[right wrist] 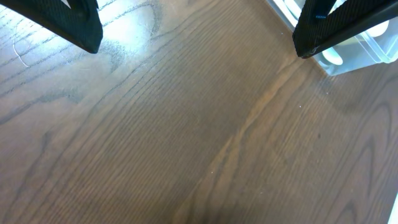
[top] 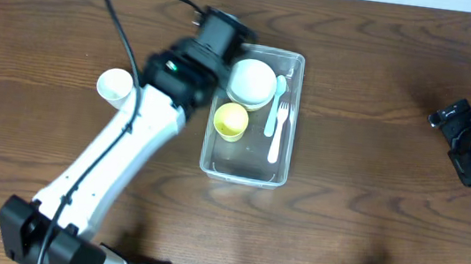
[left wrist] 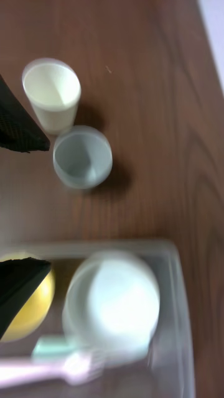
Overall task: Pack container
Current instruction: 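Carry the yellow cup into the container and release it, then move the left gripper to the grey cup and grasp it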
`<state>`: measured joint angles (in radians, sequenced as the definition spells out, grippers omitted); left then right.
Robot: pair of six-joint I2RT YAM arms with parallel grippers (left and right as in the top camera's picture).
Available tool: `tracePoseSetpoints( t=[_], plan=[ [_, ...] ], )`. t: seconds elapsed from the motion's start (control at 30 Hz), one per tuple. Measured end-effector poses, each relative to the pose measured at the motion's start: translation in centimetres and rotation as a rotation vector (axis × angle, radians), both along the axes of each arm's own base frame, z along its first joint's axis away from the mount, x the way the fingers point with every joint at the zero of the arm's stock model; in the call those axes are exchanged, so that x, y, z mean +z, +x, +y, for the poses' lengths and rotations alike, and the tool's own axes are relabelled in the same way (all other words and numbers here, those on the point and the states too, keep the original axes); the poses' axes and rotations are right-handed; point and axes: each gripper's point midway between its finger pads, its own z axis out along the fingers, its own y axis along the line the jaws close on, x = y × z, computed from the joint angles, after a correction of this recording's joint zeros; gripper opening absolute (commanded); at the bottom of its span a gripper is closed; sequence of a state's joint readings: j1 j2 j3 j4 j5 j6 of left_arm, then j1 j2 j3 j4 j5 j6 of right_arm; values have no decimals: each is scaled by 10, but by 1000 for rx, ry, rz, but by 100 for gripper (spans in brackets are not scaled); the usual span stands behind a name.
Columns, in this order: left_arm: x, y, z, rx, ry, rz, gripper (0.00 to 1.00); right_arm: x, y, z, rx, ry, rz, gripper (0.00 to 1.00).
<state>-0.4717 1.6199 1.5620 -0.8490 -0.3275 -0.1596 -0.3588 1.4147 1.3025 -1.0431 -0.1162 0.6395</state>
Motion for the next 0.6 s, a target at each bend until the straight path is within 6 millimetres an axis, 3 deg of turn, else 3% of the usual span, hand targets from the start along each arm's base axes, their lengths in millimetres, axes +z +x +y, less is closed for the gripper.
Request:
tracePoseSetpoints(
  t=[0.2, 0.3, 0.4, 0.6],
  plan=[
    [-11, 23, 62, 140, -87, 35, 56, 0, 0, 0, 0, 0, 0, 99],
    [-18, 28, 79, 157, -142, 62, 56, 0, 0, 0, 0, 0, 0, 99],
    [-33, 31, 79, 144, -168, 108, 56, 0, 0, 0, 0, 0, 0, 99],
    [-83, 36, 63, 102, -176, 239, 55, 0, 0, 0, 0, 0, 0, 99]
  ],
)
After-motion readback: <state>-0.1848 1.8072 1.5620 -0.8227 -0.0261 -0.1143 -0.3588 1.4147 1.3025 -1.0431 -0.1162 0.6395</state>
